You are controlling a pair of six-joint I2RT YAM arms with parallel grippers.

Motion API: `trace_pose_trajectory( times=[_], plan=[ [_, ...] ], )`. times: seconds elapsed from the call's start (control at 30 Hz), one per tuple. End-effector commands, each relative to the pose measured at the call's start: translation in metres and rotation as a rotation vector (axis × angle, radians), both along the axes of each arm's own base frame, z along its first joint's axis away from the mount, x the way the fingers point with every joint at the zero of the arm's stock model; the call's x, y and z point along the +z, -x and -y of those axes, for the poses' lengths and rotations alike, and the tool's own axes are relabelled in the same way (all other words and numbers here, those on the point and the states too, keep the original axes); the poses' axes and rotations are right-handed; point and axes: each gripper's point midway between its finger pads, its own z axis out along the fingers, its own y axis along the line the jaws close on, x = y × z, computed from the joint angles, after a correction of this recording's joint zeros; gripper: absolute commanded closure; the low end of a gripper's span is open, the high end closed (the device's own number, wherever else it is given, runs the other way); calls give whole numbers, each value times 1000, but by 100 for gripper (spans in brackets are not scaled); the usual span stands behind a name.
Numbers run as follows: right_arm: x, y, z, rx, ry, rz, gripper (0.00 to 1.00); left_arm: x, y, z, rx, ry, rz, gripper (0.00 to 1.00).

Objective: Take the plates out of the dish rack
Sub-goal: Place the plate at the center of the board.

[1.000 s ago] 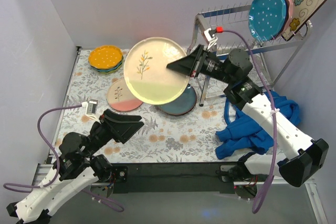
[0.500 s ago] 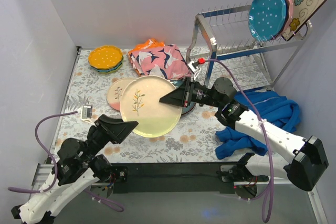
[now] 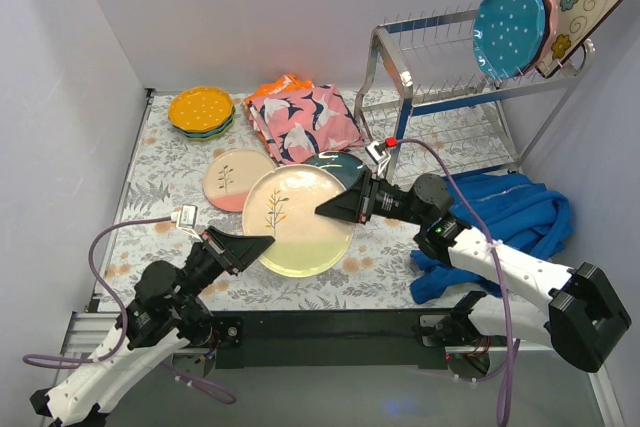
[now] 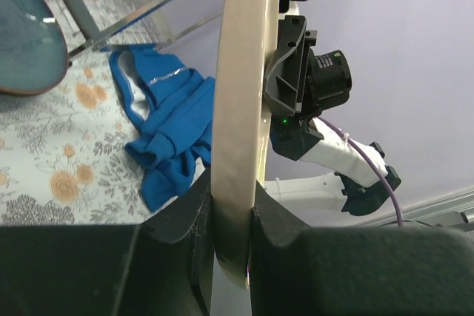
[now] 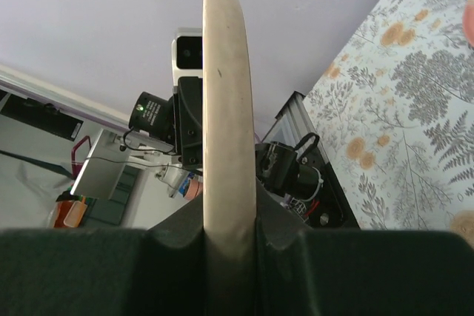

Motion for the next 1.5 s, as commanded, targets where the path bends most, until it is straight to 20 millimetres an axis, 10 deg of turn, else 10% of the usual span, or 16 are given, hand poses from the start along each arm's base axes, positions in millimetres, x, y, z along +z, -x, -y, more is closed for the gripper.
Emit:
trace_pose_trajectory(
  times=[0.0,0.3,0.77,1.23,1.47],
  plan=[
    [24,11,16,-14,-110,138,75,3,15,7,-98,77,-29,100],
    [-30,-8,43,-153,-18,150,36,-6,-5,9,-19,45,-87,100],
    [-78,-37,77,-339,149,137,8,4,-41,23,83,-49,-82,100],
    [-83,-37,92,-413,212,192,2,7,-83,27,156,-123,-94,100],
    [-86,-32,96,-417,214,234,2,1,-127,-14,138,-20,-148,100]
  ],
)
